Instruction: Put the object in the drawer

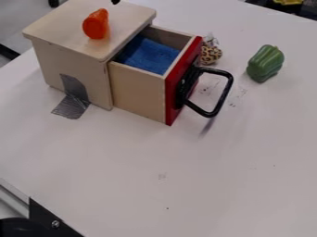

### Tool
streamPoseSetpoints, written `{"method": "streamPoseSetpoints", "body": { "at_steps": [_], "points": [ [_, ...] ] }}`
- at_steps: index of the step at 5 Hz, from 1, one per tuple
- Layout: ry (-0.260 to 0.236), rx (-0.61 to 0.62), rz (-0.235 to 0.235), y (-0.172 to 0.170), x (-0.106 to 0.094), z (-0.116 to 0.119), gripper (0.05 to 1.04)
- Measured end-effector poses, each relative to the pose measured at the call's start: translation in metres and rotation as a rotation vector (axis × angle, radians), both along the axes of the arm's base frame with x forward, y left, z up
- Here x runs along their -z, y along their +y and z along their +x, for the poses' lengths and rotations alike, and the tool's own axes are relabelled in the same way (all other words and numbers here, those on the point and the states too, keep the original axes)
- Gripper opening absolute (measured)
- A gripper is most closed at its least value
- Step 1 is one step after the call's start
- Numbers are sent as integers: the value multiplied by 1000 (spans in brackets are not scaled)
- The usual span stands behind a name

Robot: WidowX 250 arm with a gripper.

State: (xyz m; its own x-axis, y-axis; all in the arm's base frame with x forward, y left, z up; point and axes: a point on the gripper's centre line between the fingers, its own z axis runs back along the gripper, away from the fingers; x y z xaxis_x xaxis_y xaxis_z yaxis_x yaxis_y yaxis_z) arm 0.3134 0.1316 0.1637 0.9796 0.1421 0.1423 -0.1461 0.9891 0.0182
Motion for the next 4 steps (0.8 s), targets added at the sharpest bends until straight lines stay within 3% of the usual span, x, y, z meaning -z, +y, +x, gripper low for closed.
{"method": "streamPoseSetpoints", "body": {
  "at_steps": [1,2,3,4],
  "points": [
    [30,-2,-15,-1,11,-1,999],
    [-2,31,-13,-14,6,14,999],
    [-10,43,38,-32,-8,49,999],
    [-15,68,57,-42,-11,84,999]
  ]
}}
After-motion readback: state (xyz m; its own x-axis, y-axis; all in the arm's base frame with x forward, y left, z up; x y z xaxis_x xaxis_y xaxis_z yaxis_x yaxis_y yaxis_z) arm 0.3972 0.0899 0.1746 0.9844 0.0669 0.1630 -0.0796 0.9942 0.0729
